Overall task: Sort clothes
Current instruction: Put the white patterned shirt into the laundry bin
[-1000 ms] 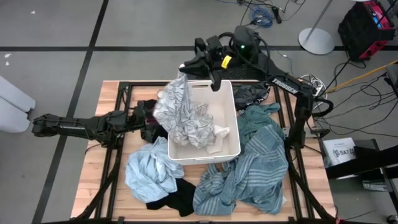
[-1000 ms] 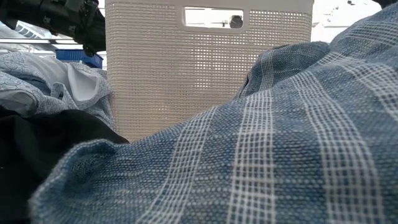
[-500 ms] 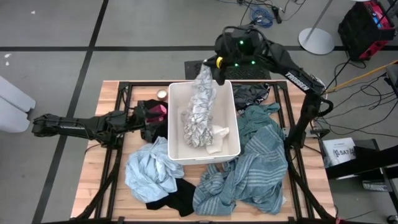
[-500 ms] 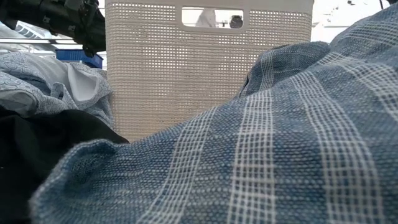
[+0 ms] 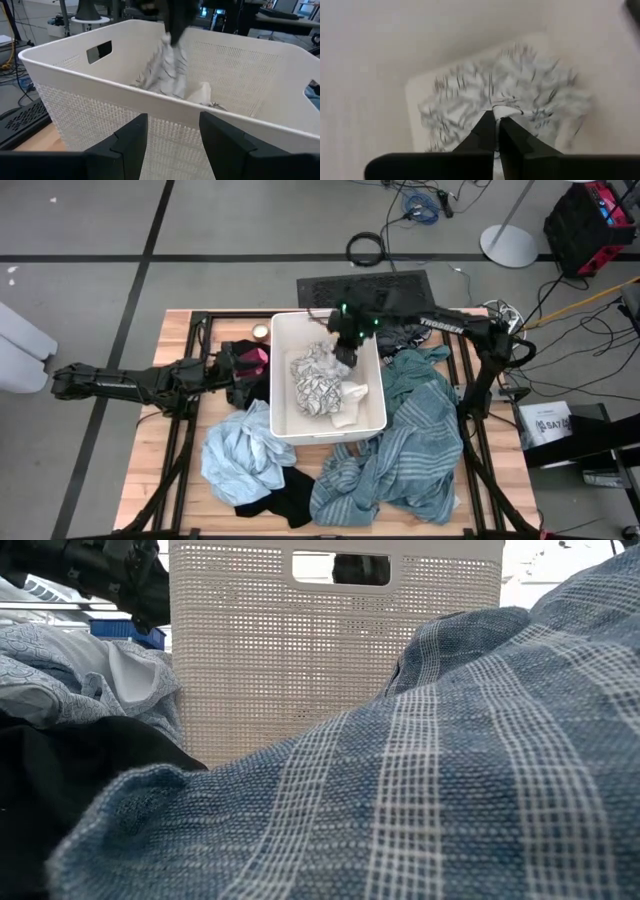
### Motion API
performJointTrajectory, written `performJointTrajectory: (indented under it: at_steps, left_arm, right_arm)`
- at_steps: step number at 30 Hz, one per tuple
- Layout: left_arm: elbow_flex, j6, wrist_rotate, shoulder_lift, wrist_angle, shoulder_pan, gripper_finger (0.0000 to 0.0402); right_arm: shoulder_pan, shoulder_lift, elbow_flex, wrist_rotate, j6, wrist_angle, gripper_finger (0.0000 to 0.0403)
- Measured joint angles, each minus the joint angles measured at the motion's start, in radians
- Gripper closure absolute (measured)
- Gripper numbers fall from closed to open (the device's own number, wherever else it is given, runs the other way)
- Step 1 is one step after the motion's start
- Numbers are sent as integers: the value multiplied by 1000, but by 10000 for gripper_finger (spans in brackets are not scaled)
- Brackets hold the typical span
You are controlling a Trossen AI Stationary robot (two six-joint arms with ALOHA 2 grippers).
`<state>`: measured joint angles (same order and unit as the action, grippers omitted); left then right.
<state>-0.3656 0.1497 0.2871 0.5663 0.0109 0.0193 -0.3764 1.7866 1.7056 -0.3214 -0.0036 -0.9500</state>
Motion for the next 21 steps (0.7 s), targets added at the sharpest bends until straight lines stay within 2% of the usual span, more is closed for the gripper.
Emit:
performJointTrajectory:
  at_steps: [5, 10, 15, 21]
  left_arm:
    - [0, 0, 0, 0, 2, 0, 214]
    - [0, 2, 0, 0, 5, 0, 214]
    - [0, 2, 0, 0, 6, 0, 214]
    - [0, 2, 0, 0, 6, 0, 214]
  right_arm:
    - [19, 0, -101, 5, 0, 3, 392]
    - [24, 0, -105, 63, -7, 7, 351]
    - [24, -1, -48, 122, -55, -20, 297]
    - [24, 0, 110, 141, -77, -121, 251]
